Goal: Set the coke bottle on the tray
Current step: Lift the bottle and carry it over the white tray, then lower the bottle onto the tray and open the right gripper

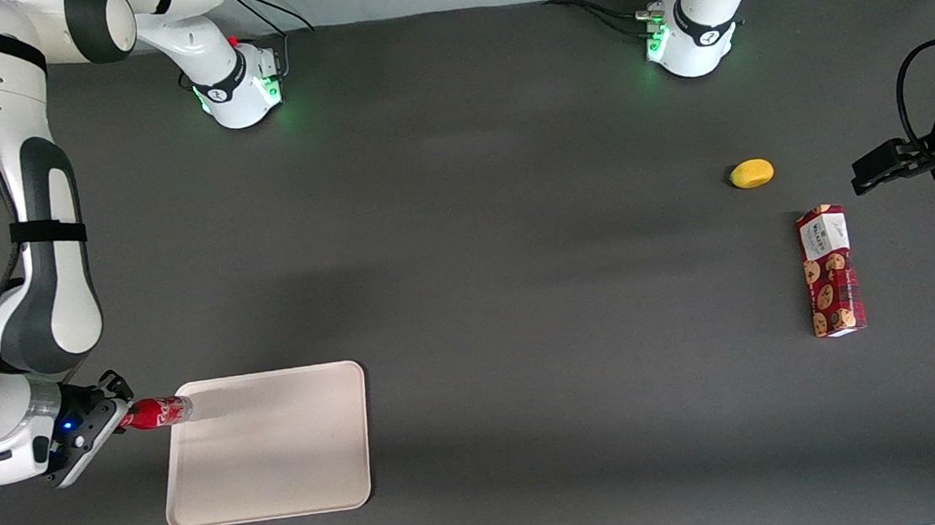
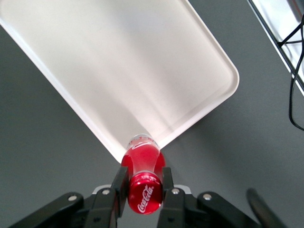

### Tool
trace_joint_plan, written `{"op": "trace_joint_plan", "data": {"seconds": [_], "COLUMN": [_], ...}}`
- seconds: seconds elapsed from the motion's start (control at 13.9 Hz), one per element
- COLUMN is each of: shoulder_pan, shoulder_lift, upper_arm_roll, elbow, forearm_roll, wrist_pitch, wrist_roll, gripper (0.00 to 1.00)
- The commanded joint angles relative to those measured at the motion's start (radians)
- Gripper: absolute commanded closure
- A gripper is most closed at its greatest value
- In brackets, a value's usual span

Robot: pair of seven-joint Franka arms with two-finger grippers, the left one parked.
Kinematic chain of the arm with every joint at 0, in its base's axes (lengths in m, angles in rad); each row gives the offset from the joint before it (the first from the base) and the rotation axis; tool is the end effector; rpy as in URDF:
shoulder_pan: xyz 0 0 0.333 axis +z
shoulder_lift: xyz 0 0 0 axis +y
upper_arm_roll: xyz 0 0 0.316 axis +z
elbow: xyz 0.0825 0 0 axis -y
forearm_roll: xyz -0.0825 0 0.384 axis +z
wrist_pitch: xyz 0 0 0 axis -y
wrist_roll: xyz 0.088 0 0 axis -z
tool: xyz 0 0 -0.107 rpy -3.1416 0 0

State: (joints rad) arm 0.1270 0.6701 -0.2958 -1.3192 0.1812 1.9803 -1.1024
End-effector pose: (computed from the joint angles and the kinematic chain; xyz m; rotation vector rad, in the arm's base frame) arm 0.7299 -0.0630 0.3552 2.7904 1.3918 0.0106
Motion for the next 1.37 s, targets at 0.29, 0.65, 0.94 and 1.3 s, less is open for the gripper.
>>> {"op": "trace_joint_plan", "data": {"seconds": [0.29, 0.65, 0.94, 1.3], "shoulder_pan": [0.026, 0.026, 0.029, 0.065], "shoulder_lift": [-0.026, -0.001, 0.002, -0.136], "upper_arm_roll": [0.013, 0.021, 0.021, 0.023], "elbow": [-0.026, -0.029, -0.028, -0.026], "forearm_roll": [0.021, 0.021, 0.02, -0.002], "wrist_pitch": [0.067, 0.129, 0.14, -0.087], "wrist_roll": [0.05, 0.05, 0.053, 0.221], "gripper": [0.99, 0.8, 0.13, 0.0]}}
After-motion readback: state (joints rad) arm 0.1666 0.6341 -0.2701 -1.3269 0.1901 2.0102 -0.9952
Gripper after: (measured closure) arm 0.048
